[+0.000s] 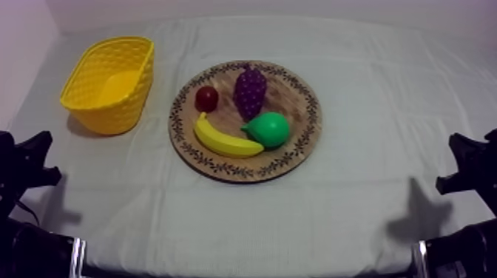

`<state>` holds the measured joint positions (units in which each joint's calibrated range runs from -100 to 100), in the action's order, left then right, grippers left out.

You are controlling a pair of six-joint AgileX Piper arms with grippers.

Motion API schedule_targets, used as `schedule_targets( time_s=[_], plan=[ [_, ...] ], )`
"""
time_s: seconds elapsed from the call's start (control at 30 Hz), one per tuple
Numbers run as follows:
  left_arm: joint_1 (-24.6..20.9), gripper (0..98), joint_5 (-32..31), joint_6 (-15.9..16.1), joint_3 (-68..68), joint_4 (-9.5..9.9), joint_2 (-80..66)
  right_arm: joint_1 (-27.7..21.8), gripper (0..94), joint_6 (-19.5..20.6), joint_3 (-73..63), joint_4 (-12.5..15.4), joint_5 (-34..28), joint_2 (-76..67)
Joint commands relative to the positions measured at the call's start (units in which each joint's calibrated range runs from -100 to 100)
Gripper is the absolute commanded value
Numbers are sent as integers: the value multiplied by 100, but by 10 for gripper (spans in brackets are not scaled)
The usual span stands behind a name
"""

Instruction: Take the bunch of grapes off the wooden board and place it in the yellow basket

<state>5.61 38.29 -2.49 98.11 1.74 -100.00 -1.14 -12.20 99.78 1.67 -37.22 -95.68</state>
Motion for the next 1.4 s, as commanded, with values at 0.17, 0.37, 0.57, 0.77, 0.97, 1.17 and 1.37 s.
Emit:
schedule_targets(
  time_s=[0.17, 0.37, 0.57, 0.77, 0.97, 1.17, 1.37],
  plan=[
    [-58, 0, -425, 212, 133, 28, 0, -1, 5, 2, -1, -3, 4, 0],
    [-52, 0, -425, 209, 133, 28, 0, -1, 5, 2, -1, -3, 4, 0],
    [-51, 0, -425, 252, 133, 28, 0, -1, 5, 2, -1, -3, 4, 0],
    [-63, 0, -433, 280, 133, 20, 15, -1, 5, 2, -1, -3, 4, 0],
    [-70, 0, -628, 297, -21, 2, 434, -1, 5, 2, -1, -3, 4, 0],
    [-12, 0, -744, 326, -675, 6, 1102, -1, 5, 2, -1, -3, 4, 0],
    [136, 0, -763, 337, -1672, 10, 1969, -1, 5, 2, -1, -3, 4, 0]
  ],
)
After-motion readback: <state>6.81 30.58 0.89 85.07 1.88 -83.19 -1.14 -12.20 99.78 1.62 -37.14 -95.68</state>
